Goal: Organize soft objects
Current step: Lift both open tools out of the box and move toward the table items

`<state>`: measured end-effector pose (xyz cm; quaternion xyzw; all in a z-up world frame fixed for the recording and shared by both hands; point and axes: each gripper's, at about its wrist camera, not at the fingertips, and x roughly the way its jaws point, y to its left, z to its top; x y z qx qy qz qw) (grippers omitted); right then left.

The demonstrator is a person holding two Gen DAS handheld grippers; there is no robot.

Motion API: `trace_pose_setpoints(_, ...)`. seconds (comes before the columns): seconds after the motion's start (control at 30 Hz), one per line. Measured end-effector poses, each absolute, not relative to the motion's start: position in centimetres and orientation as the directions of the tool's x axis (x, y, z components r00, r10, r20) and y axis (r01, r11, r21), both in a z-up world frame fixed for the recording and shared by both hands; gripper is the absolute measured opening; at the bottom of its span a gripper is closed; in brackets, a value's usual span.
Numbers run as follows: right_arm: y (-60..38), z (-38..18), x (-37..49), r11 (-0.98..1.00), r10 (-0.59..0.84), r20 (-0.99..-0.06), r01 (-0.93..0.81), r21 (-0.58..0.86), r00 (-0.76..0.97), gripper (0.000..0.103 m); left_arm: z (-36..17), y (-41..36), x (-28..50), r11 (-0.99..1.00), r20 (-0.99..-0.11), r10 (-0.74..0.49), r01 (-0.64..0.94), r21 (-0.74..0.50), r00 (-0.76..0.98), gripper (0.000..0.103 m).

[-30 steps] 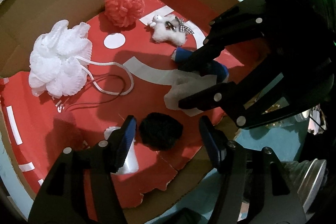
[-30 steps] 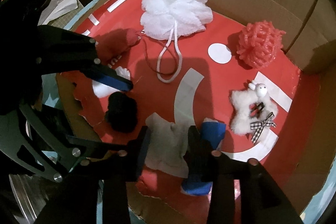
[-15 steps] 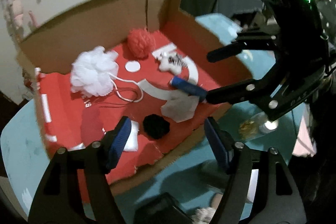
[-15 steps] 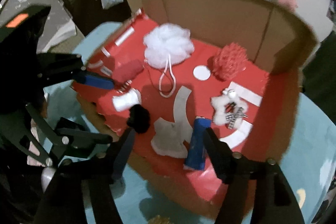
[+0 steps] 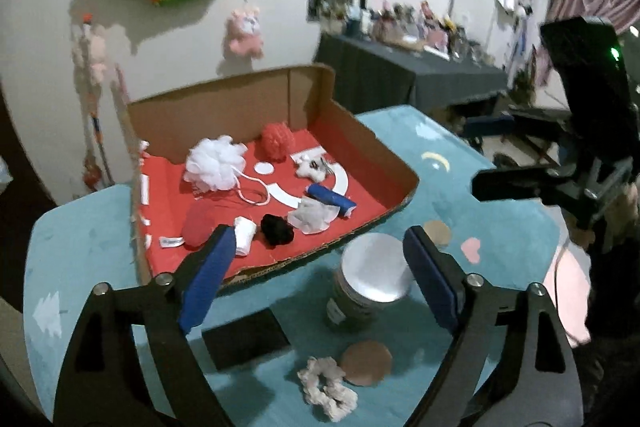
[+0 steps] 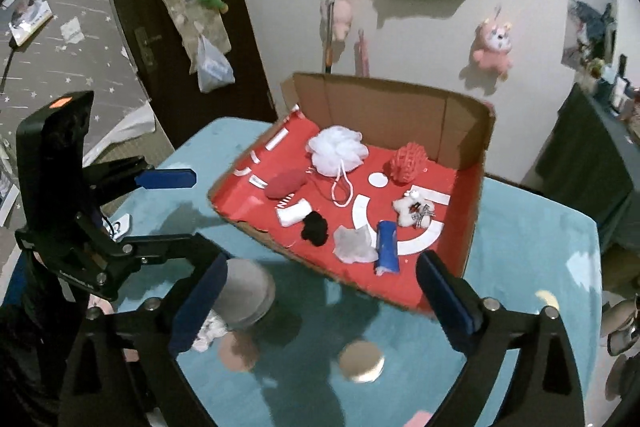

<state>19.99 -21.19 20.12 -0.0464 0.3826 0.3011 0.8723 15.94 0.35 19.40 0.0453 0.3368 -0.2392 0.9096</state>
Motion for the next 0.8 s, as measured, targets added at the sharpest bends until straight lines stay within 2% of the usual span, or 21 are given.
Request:
trace_pose_setpoints(0.33, -22.2, 19.8, 9.7, 0.895, 0.397, -0.549, -0.444, 0.052, 0.736, 0.103, 18.2, 0.0, 7.4, 0.936, -0.472, -0.315, 0.351, -0.012, 0.824, 0.096)
trace_pose_setpoints(0.43, -22.3, 18.9, 7.4, 0.916, 0.367, -0.502, -0.399, 0.047, 0.783, 0.103, 17.2, -0.3, 5.7, 0.942, -0.451, -0.308, 0.336, -0.018, 0.838, 0.096)
trace_pose_setpoints(0.8, -22.0, 13.6, 3.2, 0.962, 0.252, -0.458, -0.272, 0.021, 0.853, 0.103, 13.0, 0.0, 2.7, 0.974, -0.430, -0.214, 0.225, -0.024, 0.877, 0.096)
